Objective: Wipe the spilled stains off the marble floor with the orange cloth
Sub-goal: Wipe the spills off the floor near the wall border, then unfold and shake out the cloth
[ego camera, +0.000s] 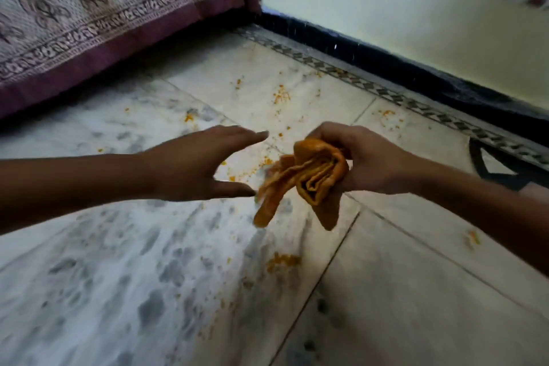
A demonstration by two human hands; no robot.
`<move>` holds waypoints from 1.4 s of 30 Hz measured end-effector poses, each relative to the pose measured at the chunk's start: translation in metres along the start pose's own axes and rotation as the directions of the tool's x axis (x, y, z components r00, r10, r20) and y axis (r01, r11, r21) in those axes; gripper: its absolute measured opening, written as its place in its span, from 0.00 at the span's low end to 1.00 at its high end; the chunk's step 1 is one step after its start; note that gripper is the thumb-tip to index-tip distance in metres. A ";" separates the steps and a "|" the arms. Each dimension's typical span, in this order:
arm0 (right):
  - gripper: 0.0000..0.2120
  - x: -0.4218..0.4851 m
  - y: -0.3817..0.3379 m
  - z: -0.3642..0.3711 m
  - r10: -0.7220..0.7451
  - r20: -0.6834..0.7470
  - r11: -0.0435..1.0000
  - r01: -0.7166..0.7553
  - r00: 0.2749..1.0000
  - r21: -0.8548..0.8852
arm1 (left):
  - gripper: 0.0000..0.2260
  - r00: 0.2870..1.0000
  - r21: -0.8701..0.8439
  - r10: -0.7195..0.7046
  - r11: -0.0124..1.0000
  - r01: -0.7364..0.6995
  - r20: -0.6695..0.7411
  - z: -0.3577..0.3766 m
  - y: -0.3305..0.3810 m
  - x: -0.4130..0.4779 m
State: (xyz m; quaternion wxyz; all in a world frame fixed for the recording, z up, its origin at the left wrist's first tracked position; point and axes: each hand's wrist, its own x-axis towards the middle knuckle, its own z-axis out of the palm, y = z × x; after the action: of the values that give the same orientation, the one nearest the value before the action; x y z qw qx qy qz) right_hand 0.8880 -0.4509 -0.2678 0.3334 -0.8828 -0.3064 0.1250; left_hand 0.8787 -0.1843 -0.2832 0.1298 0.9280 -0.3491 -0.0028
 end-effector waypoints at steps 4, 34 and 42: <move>0.22 0.029 -0.065 -0.029 0.001 0.122 0.999 0.004 0.993 -0.040 | 0.22 0.999 -0.624 0.020 0.782 0.002 0.029 -0.022 0.011 0.025; 0.08 0.127 -0.137 -0.017 0.090 -0.294 0.790 0.112 0.951 0.603 | 0.07 0.809 -0.729 -0.406 0.684 -0.040 -0.425 -0.115 -0.078 -0.036; 0.18 0.127 -0.153 0.005 0.065 -0.160 0.842 0.032 0.985 0.538 | 0.06 0.702 -0.857 -0.646 0.506 0.098 -0.301 -0.106 -0.068 -0.042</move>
State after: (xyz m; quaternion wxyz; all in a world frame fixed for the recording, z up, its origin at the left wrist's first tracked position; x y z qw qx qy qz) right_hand 0.9150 -0.2787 -0.1714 0.5920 -0.7635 -0.2215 0.1322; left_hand 0.9012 -0.0822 -0.2014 0.6222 0.7757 -0.0283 0.1022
